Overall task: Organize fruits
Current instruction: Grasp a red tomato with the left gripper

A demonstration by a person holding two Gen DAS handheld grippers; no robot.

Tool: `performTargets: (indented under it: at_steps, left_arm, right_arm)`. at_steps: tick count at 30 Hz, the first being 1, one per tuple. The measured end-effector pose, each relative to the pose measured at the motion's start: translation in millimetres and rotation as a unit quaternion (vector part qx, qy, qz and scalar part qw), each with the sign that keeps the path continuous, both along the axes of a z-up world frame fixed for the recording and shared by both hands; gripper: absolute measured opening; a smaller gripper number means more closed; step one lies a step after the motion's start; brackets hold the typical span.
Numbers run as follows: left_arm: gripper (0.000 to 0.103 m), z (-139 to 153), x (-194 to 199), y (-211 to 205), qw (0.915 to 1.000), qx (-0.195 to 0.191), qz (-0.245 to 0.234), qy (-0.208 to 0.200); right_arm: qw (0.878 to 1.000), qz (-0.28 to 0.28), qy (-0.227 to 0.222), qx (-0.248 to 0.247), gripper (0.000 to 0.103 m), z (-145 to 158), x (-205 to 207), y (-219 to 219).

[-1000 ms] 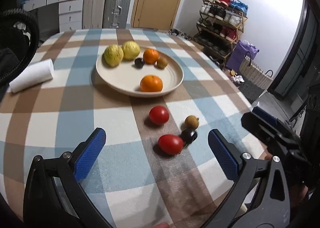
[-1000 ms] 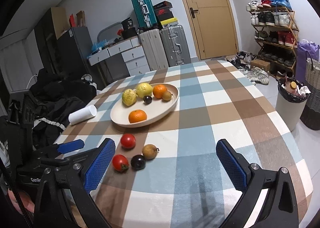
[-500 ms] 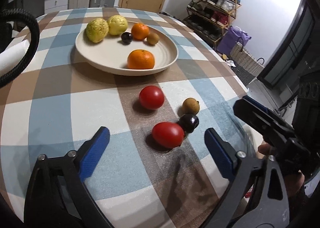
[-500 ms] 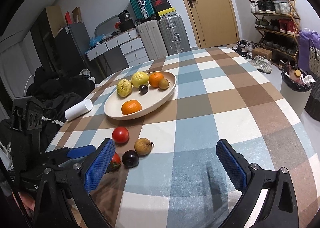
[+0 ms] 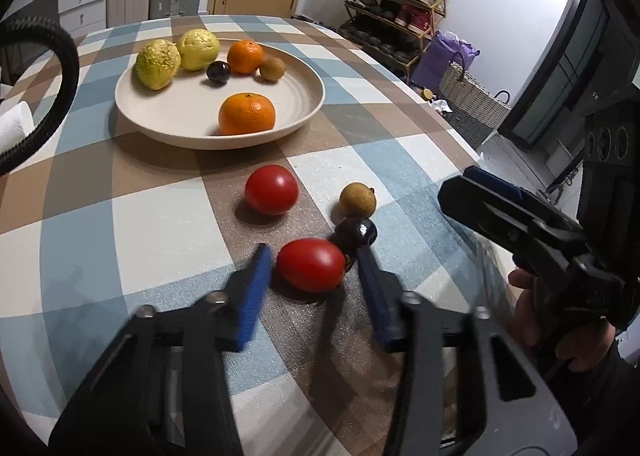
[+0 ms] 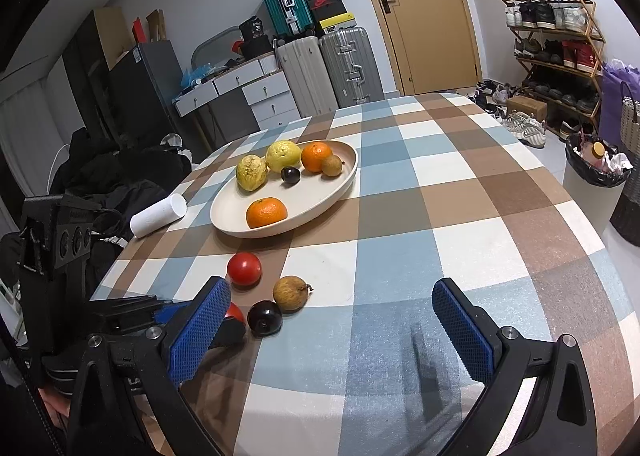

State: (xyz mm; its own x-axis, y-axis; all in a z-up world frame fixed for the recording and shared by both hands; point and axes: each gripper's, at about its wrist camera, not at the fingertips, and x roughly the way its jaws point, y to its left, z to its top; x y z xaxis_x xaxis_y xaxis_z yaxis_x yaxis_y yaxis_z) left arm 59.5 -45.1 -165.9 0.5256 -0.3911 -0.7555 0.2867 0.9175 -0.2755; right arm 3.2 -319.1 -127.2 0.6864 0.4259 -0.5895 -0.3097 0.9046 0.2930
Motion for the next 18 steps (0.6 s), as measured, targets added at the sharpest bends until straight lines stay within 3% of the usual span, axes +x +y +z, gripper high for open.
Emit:
performTargets:
  at_steps: [8, 18]
  left_arm:
    - [0.032, 4.0, -3.0, 7.6, 0.9999, -0.006, -0.009, -0.007]
    - [0.032, 19.4, -14.1, 44.1, 0.9989, -0.026, 0.024, -0.030]
  right_arm:
    - [1.000, 0.002, 0.000, -0.008, 0.103, 1.9, -1.0, 3.7]
    - [1.000, 0.018, 0.023, -0.006, 0.103, -0.9, -1.9, 19.6]
